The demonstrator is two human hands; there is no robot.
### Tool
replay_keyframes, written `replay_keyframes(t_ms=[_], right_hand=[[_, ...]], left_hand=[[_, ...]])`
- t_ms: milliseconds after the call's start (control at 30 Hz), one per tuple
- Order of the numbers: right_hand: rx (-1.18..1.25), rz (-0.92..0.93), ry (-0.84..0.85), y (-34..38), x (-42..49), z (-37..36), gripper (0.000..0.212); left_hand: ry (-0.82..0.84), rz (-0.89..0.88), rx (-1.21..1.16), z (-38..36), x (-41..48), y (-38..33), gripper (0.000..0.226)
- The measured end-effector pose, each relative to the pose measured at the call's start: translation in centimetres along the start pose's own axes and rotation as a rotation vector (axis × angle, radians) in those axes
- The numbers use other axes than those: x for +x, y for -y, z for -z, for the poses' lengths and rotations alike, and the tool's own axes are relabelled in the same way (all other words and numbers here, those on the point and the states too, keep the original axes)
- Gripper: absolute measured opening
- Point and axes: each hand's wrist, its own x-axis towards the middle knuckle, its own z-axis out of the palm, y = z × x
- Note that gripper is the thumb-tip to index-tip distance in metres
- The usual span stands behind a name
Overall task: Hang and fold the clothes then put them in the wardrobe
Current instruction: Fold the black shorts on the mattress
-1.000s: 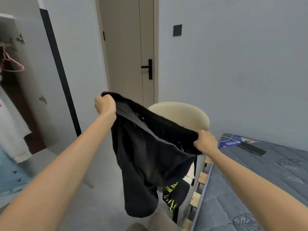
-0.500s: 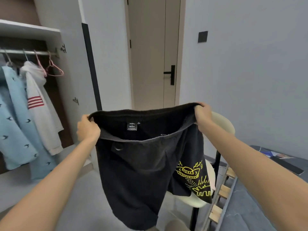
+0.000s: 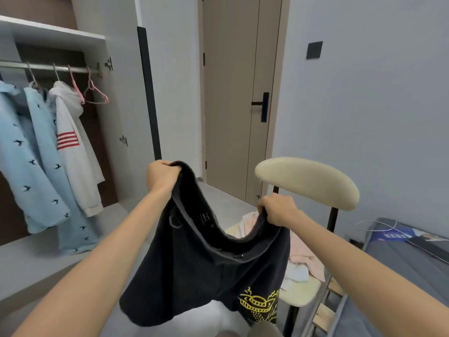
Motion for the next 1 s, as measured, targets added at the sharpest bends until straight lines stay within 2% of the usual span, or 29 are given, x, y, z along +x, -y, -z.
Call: replay_keyframes(t_ms=[67, 167, 233, 300, 367, 433, 533, 567, 700, 833, 900, 1000], right_hand=[[-0.062, 0.048, 0.125, -0.1, -0.3, -0.9, 0.029], [-0.268, 0.082, 0.321, 0.3, -0.5, -1.8, 0.028], [-0.361, 0.080, 0.461, 0.8, -0.8, -2.6, 0.041], [-0.249, 0.046, 0.528, 1.0, -0.9, -4.3, 0.061], [0.052, -0.018, 0.526, 1.6, -1.6, -5.9, 0.076], [0.173, -0.025, 0.434, 2.5, -1.9, -6.5, 0.071], [0.187, -0.071, 0.172, 2.5, -1.6, -5.3, 0.040], [0.227, -0.108, 0.102, 2.1, -1.4, -4.9, 0.036], [0.722, -0.363, -0.070, 0.0, -0.4, -3.8, 0.045], [1.163, -0.577, -0.280, -2.0, 0.9, -0.7, 0.040], [1.216, -0.603, -0.402, -2.6, 1.0, 1.1, 0.042], [1.172, -0.558, -0.527, -2.9, 0.8, 2.8, 0.040]], left_hand=[[-0.019, -0.013, -0.001, -0.1, 0.1, -0.2, 0.003], [-0.056, -0.016, -0.017, -0.3, 0.4, -0.1, 0.010], [-0.069, -0.009, -0.026, -0.6, 0.2, -0.1, 0.014], [-0.055, -0.011, -0.025, -1.0, -0.1, -0.1, 0.015], [-0.033, -0.023, -0.026, -1.4, -0.4, -0.2, 0.015], [-0.019, -0.035, -0.012, -1.6, -0.5, -0.4, 0.015], [-0.027, -0.053, 0.010, -1.2, -0.3, -0.6, 0.015], [-0.035, -0.062, 0.022, -0.8, -0.2, -0.6, 0.015], [-0.084, -0.154, 0.120, 0.9, 0.2, -0.3, 0.009], [-0.054, -0.408, 0.451, 3.2, 0.2, 1.7, 0.007], [-0.021, -0.523, 0.662, 4.2, 0.4, 3.7, 0.007], [0.013, -0.468, 0.792, 5.0, 0.9, 6.1, 0.015]])
